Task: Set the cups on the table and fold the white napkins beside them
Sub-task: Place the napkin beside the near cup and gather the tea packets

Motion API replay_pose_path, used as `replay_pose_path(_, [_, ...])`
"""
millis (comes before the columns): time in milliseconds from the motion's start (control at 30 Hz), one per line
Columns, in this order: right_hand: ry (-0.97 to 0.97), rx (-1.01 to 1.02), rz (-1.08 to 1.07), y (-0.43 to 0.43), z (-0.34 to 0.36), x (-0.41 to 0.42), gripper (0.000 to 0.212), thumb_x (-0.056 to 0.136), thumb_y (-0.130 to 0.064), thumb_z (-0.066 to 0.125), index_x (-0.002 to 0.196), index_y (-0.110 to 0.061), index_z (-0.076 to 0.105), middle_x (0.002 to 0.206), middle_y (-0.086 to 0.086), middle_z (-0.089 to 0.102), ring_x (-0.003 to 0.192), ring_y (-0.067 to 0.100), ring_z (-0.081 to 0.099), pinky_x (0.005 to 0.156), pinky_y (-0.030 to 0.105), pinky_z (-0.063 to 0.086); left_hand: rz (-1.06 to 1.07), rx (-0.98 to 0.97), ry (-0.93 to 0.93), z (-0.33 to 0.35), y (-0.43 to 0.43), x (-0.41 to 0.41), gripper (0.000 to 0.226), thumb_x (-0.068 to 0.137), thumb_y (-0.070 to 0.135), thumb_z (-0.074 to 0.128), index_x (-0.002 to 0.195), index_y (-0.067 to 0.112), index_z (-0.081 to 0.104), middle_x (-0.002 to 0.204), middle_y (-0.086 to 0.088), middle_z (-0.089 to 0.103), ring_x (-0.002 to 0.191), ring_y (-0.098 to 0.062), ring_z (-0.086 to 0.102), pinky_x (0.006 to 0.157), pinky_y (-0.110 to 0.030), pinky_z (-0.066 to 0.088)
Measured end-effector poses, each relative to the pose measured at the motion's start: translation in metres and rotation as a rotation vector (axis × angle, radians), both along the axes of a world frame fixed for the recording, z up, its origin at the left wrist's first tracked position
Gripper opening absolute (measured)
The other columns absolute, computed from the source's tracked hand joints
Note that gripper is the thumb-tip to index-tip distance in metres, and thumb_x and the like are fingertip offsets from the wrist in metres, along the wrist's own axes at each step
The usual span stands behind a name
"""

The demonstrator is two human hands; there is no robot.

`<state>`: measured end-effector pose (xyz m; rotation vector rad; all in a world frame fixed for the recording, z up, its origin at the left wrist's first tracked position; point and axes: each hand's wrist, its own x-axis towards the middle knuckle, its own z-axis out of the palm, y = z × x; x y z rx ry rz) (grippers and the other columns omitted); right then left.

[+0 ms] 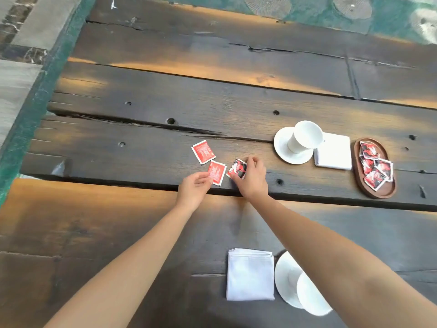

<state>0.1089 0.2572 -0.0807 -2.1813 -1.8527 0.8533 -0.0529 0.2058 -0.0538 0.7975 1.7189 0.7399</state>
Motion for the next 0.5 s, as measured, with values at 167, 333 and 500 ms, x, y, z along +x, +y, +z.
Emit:
replay_pose_path(167, [-0.075, 0.087, 0.008, -0.001, -0.009, 0.008, 0.048, 0.082, -0.034, 0.067, 0.122, -0.017, 0.047, 0.129, 0.003, 0.045, 0.117, 0.027, 0.042, 0.091, 0.042, 0.040, 0.000, -0.030, -0.012, -0.012, 0.007, -0.001, 0.029, 0.087, 0.017, 0.063, 0.116, 0.013, 0.064, 0.111, -0.007, 0.070, 0.100, -0.015, 0.065, 0.099, -0.033, 0.047])
replay_pose_path(333, [0.304, 0.038, -0.156, -0.003, 0.001, 0.008, 0.025, 0.088, -0.016, 0.062, 0.110, -0.017, 0.052, 0.087, 0.000, 0.063, 0.081, 0.020, 0.060, 0.077, 0.035, 0.046, 0.030, -0.031, -0.062, -0.010, 0.004, -0.001, 0.032, 0.087, 0.019, 0.064, 0.118, 0.013, 0.063, 0.113, -0.007, 0.069, 0.102, -0.015, 0.065, 0.098, -0.031, 0.047])
replay_pose_path(500, [0.594, -0.058, -0.033, -0.013, 0.024, -0.009, 0.019, 0.087, -0.003, 0.061, 0.105, -0.010, 0.062, 0.075, 0.014, 0.066, 0.070, 0.021, 0.062, 0.074, 0.039, 0.052, -0.041, 0.009, -0.235, 0.002, -0.002, 0.003, 0.037, 0.090, 0.015, 0.061, 0.127, 0.013, 0.057, 0.112, 0.005, 0.064, 0.097, 0.001, 0.061, 0.072, 0.001, 0.044])
